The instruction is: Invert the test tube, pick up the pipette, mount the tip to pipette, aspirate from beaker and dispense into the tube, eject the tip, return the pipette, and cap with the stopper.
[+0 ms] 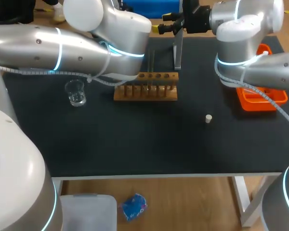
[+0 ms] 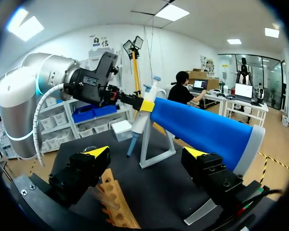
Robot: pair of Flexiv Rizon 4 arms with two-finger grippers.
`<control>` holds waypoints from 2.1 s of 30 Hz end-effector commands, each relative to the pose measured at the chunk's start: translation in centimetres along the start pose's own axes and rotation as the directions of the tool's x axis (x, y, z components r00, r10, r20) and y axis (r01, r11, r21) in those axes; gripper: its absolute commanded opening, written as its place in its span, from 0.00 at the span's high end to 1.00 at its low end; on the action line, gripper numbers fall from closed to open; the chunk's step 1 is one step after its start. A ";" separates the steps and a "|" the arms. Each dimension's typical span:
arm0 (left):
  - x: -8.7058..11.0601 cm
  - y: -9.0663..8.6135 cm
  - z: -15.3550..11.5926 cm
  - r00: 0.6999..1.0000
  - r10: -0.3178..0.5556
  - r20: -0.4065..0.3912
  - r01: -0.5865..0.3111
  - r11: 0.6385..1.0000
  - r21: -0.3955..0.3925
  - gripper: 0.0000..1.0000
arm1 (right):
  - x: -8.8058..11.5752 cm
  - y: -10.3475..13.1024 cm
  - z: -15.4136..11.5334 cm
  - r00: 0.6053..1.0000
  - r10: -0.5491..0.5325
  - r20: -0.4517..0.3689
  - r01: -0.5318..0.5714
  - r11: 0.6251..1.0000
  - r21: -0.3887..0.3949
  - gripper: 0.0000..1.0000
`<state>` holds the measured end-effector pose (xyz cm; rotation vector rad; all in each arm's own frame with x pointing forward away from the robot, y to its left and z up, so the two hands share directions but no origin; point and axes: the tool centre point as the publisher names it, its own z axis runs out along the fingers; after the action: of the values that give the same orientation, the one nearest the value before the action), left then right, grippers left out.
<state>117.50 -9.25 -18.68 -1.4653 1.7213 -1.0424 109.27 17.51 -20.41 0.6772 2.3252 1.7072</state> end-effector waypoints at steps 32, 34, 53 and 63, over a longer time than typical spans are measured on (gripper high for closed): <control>-0.7 1.2 2.1 1.000 0.000 0.009 0.001 0.998 -0.060 1.00 | 0.0 0.0 0.0 1.000 0.000 -0.001 0.000 1.000 0.000 0.00; -0.7 1.3 2.2 1.000 0.000 0.010 0.001 0.998 -0.063 1.00 | 0.0 0.0 0.0 1.000 0.000 -0.001 0.000 1.000 0.000 0.00; -0.6 2.2 3.0 1.000 -0.010 0.006 0.011 0.996 -0.086 1.00 | 0.0 0.0 0.0 1.000 0.000 -0.001 0.000 1.000 0.000 0.00; -0.5 2.8 3.0 1.000 -0.022 0.006 0.022 0.995 -0.093 1.00 | 0.0 0.0 0.0 1.000 0.000 -0.001 0.000 1.000 0.000 0.00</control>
<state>118.84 -9.00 -21.97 -1.5434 1.7710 -0.9872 109.27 17.51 -20.41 0.6772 2.3252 1.7072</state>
